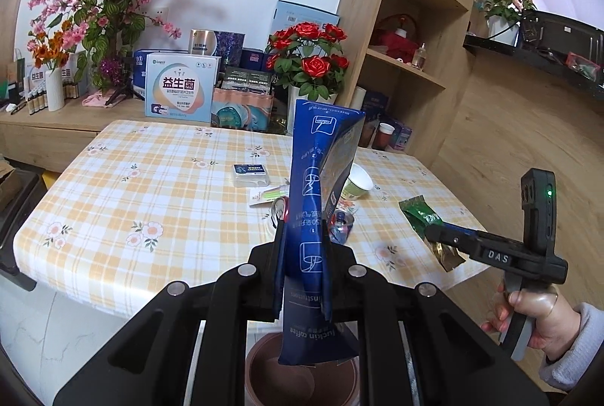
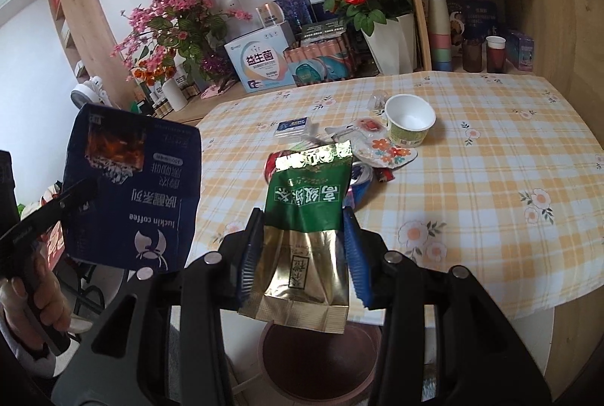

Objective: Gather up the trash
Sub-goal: 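Carry the tea bag over the brown bin and open the right tool while the left holds the box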

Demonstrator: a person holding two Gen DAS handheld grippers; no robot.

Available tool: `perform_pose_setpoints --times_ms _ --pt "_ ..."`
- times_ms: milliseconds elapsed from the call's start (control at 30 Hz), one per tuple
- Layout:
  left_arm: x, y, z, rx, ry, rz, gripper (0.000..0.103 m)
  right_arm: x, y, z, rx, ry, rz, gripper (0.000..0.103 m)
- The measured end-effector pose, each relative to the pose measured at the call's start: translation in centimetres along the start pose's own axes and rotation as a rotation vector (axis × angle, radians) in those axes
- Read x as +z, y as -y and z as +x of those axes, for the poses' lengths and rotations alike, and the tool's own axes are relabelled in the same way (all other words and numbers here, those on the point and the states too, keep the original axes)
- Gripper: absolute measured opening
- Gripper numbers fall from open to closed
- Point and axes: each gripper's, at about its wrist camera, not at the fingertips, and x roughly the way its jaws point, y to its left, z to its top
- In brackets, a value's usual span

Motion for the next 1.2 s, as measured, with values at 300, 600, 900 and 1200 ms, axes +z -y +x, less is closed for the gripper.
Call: perform_pose_setpoints --times_ms 300,600,900,1200 --pt "-1.7 0.3 -3.0 0.006 0.0 -0.019 0.015 -3.0 -1.6 -2.6 0.029 -0.024 -0.037 0.043" --pt "-4.0 0.4 -3.1 0.013 -0.042 -0.031 0.015 -5.7 -2.4 -0.7 0.051 -0.096 -0.078 0.043" --pt "-5.3 0.5 -2.3 0.001 -0.073 -0.045 0.015 -7.8 -2.7 1.3 0.067 -0.176 -0.095 0.043" --pt "-5.7 0.7 -2.0 -0.011 -0.084 -0.048 0.015 -8.7 -3.5 2.6 0.081 -0.225 -0.123 0.054"
